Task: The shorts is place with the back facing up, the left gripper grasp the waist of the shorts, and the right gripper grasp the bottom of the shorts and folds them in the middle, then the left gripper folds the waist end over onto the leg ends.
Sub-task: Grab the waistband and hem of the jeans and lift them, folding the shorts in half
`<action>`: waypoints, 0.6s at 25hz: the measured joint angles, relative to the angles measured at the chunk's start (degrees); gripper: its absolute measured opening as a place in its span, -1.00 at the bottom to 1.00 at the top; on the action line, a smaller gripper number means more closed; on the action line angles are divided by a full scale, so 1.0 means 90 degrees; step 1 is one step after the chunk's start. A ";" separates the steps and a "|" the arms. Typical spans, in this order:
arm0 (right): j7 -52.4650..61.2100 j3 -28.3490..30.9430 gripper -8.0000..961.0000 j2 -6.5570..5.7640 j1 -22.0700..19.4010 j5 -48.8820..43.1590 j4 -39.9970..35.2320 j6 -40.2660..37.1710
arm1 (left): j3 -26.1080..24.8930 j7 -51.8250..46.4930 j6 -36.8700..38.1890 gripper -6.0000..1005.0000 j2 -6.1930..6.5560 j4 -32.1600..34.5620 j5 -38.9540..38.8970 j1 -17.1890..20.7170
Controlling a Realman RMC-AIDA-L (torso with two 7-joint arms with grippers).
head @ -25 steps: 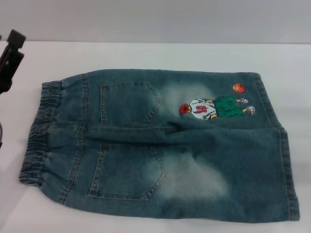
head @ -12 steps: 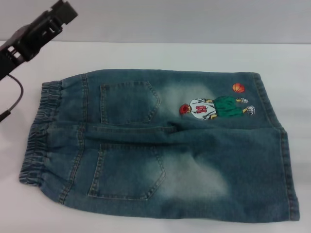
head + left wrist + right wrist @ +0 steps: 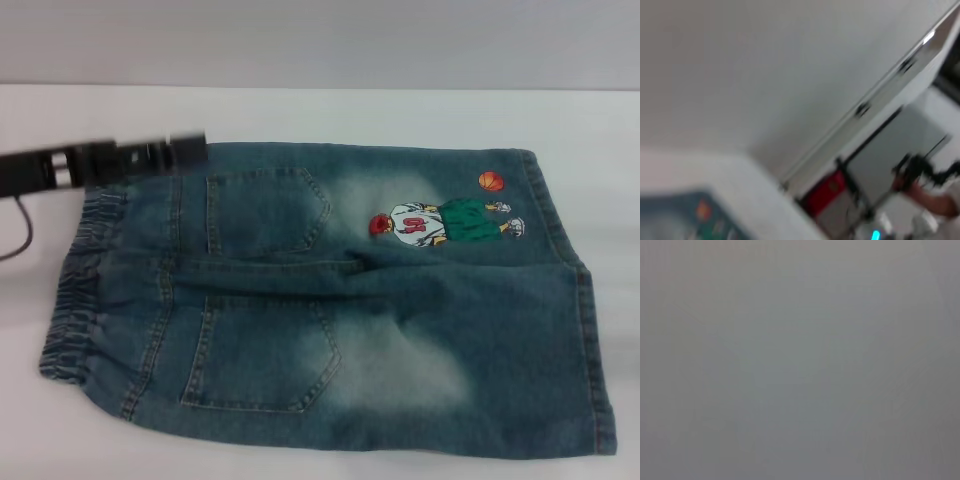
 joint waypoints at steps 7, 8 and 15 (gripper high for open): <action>0.0000 0.0001 0.38 -0.0007 0.0047 0.0002 -0.0034 0.0223 | -0.0767 -0.1038 0.0258 0.68 0.0001 0.0442 0.1572 0.0054; 0.0000 0.0002 0.38 -0.0010 0.0051 0.0002 -0.0036 0.0232 | -0.0767 -0.1038 0.0258 0.68 0.0001 0.0442 0.1572 0.0054; 0.0000 0.0001 0.38 -0.0020 0.0090 0.0002 -0.0076 0.0390 | -0.1773 -0.2380 0.0847 0.68 0.0070 0.0513 0.3904 0.0120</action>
